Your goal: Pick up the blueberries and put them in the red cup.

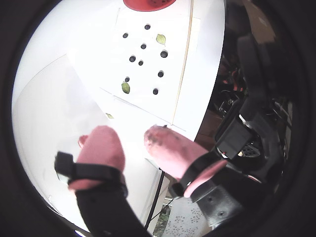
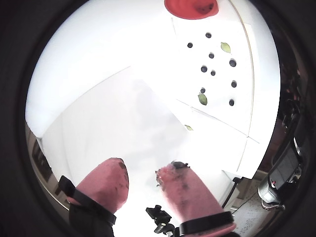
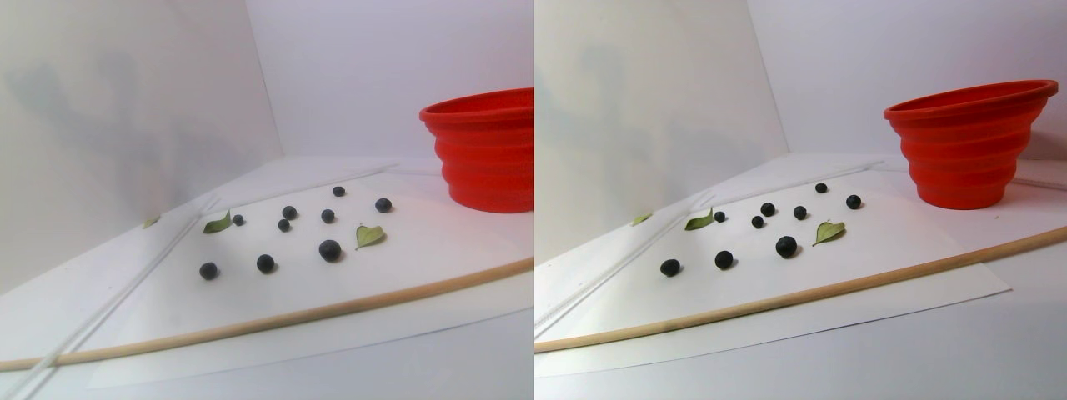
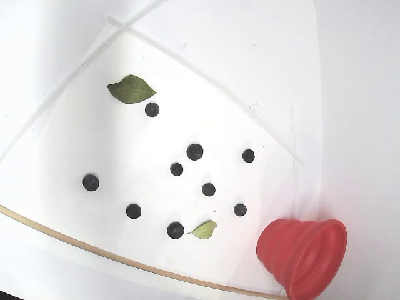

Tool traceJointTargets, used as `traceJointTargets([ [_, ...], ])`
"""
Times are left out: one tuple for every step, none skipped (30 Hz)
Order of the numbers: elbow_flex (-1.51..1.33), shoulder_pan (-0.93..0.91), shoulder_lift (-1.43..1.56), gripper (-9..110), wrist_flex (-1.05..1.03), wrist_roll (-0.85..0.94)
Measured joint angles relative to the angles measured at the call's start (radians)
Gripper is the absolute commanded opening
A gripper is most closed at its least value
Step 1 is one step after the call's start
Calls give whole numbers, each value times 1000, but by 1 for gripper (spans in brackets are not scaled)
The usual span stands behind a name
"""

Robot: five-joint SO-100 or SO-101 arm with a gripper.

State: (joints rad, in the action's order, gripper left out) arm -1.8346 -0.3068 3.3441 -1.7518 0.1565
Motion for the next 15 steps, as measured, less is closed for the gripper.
traceJointTargets([
  [0,0,0,12,0,0],
  [0,-2,0,12,0,0],
  [0,-11,0,12,0,0],
  [0,-17,0,12,0,0],
  [0,-21,0,12,0,0],
  [0,-25,0,12,0,0],
  [0,-25,0,12,0,0],
  [0,-25,0,12,0,0],
  [0,-25,0,12,0,0],
  [0,-25,0,12,0,0],
  [0,-25,0,12,0,0],
  [0,-25,0,12,0,0],
  [0,-25,0,12,0,0],
  [0,-25,0,12,0,0],
  [0,-25,0,12,0,0],
])
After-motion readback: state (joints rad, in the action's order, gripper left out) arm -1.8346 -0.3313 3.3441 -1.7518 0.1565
